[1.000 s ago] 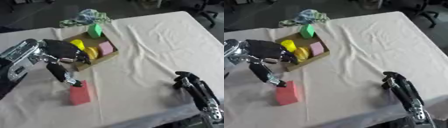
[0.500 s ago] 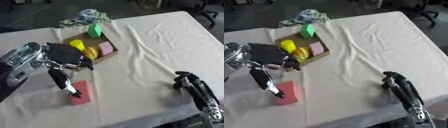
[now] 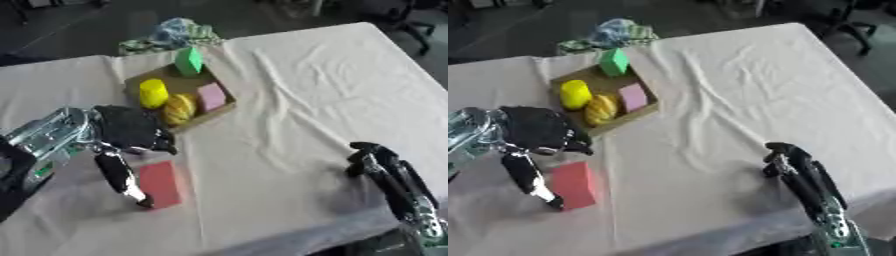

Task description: Pick up objects on the table and place them in the box.

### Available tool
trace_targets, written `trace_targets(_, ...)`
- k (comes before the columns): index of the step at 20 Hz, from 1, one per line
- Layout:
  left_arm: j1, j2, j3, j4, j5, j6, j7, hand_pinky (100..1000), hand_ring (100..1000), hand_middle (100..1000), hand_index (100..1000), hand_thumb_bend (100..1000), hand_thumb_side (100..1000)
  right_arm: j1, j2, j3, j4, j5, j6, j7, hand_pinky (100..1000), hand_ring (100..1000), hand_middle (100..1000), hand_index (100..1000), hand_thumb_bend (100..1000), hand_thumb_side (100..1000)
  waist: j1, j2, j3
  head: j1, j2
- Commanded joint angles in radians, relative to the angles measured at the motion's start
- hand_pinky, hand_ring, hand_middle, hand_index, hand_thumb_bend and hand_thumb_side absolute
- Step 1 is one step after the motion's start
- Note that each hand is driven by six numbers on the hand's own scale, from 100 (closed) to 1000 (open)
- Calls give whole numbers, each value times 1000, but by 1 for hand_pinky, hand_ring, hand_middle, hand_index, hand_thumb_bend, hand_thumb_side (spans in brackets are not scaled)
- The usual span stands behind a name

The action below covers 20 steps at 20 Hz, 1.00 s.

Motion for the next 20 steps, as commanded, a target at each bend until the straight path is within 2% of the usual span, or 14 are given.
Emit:
trace_targets(1,-6,10,15,-4,-18,-160,-136,817,802,848,931,620,986,-8,-17,-7,-10,5,0,-1,526,517,529,748,100,663,-3,-20,-1,-2,-4)
trace_targets(3,-2,9,16,-5,-19,-162,-123,782,764,814,908,621,930,-8,-17,-8,-10,5,0,-1,526,517,528,748,100,664,-3,-20,0,-2,-4)
trace_targets(5,3,10,19,-4,-16,-164,-112,755,728,777,885,579,840,-8,-17,-8,-10,5,0,-1,526,517,528,748,100,664,-3,-20,1,-2,-4)
trace_targets(6,6,11,23,-5,-13,-162,-106,720,669,719,848,506,675,-8,-17,-8,-9,6,0,-1,526,517,528,748,100,666,-3,-20,2,-3,-4)
trace_targets(7,9,12,28,-7,-8,-159,-98,715,661,710,842,499,657,-8,-17,-8,-9,6,0,-1,526,517,528,748,100,667,-3,-20,3,-4,-4)
trace_targets(8,12,13,35,-9,-2,-153,-91,681,607,645,799,439,503,-7,-17,-8,-8,6,0,-2,526,517,528,748,100,666,-4,-20,4,-4,-4)
trace_targets(9,15,14,43,-13,6,-146,-83,668,587,618,779,420,435,-7,-17,-8,-8,6,0,-2,526,517,528,748,100,668,-4,-20,5,-5,-4)
trace_targets(12,22,23,84,-38,42,-108,-60,645,548,573,744,321,382,-6,-17,-9,-8,6,0,-3,525,517,528,748,100,665,-6,-20,8,-8,-4)
trace_targets(15,-1,48,154,-98,106,-57,-42,649,545,568,739,302,371,-4,-17,-11,-6,6,1,-6,525,517,528,748,100,669,-6,-22,12,-10,-4)
trace_targets(18,-67,64,220,-103,180,13,-36,650,541,564,740,276,346,-1,-18,-9,-5,6,1,-5,525,517,528,748,100,670,-7,-26,15,-10,-4)
trace_targets(20,-129,45,250,-37,197,58,-32,656,548,572,744,306,348,1,-17,-8,-4,6,1,-4,525,517,528,748,100,673,-8,-28,14,-9,-4)
